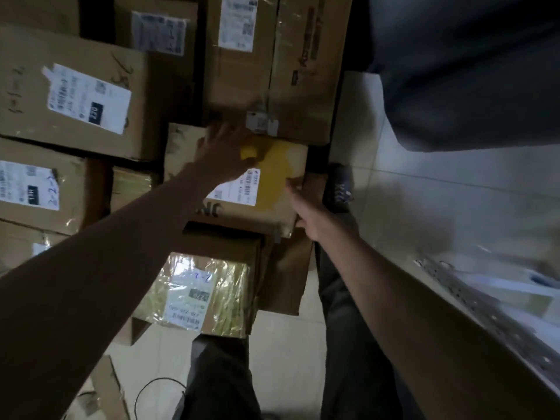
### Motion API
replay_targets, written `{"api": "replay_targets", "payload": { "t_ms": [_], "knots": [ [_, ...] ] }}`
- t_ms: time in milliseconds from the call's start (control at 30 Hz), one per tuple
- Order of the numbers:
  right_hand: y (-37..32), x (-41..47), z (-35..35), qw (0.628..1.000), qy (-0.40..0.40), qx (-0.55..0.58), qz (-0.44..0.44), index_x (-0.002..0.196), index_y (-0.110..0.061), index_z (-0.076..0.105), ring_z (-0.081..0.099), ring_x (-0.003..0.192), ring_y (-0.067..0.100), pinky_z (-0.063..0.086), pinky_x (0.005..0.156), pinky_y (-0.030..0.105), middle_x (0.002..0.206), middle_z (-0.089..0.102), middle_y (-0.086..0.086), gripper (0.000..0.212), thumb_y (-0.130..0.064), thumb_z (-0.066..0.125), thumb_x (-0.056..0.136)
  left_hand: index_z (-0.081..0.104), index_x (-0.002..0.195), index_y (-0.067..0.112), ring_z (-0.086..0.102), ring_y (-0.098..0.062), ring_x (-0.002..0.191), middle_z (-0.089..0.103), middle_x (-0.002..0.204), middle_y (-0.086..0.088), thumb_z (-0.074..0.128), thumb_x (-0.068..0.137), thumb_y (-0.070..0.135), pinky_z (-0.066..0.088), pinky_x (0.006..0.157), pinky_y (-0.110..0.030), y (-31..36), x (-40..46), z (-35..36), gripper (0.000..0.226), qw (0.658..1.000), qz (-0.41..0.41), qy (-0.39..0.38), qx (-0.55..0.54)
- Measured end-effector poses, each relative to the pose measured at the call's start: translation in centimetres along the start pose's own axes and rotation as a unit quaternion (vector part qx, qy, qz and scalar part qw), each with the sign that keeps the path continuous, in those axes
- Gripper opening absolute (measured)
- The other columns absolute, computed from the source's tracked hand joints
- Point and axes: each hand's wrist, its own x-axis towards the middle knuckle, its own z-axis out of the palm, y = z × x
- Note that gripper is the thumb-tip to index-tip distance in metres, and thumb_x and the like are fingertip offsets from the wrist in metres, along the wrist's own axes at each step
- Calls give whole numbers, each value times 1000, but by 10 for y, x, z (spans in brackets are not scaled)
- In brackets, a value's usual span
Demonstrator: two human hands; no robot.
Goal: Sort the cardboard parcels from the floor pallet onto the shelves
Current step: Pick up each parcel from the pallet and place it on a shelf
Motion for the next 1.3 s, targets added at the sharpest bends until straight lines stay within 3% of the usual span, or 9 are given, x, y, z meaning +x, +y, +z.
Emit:
{"api": "replay_targets", "payload": {
  "t_ms": [100,167,367,533,700,933,1133,1233,1300],
  "knots": [
    [3,-5,-7,999,-37,3,10,150,-34,34,51,122,22,44,100,48,150,48,0,52,-52,46,103,22,158,30,13,-39,150,17,165,-8,58,93,59,22,117,-55,2,5,0,80,998,-33,-36,33],
    [-6,-1,-23,999,-41,-11,7,155,-35,29,45,134,25,40,105,49,157,39,-2,60,-56,45,102,24,158,27,16,-40,148,19,164,-9,50,94,66,23,117,-54,10,16,-4,79,996,-48,-52,53],
    [-68,62,-82,976,165,8,-144,155,-24,32,42,140,28,42,109,41,158,38,6,59,-40,52,102,28,156,32,26,-43,146,21,164,-8,50,93,67,25,118,-55,36,81,-20,75,998,-42,-29,-22],
    [-134,123,-111,979,116,4,-169,160,-34,18,31,148,25,35,115,46,165,25,-3,65,-43,51,104,15,160,32,0,-33,155,-3,170,-6,63,93,50,5,125,-51,40,142,-28,85,997,11,-5,-73],
    [-150,148,-81,980,79,15,-180,160,-35,17,32,148,22,33,116,44,165,27,-4,62,-40,47,106,26,159,24,5,-27,155,2,169,-12,65,92,50,7,121,-42,18,168,-23,82,999,19,15,-47],
    [-132,140,-60,972,100,6,-211,160,-28,19,38,144,22,36,109,35,160,36,1,57,-30,42,109,15,161,27,-5,-31,155,-8,169,-8,64,87,62,1,125,-51,-7,158,3,95,999,16,-6,-30],
    [-142,142,-69,983,101,-31,-149,160,-33,18,40,143,29,37,115,45,160,37,4,57,-29,43,109,14,159,41,-13,-42,152,-17,168,6,69,83,62,10,118,-69,3,150,1,96,997,-22,-63,-45],
    [-156,136,-66,976,136,-34,-166,158,-28,27,43,140,29,40,115,48,156,41,7,59,-17,50,105,21,159,38,-1,-38,154,-8,169,7,67,87,58,10,119,-67,3,146,-18,88,995,-16,-74,-72],
    [-169,124,-55,940,229,-79,-242,158,-20,30,37,144,31,36,117,48,157,39,13,66,-10,56,99,29,157,33,14,-35,153,8,169,3,67,90,52,19,119,-61,-2,141,-39,79,994,-1,-40,-105]
  ]
}}
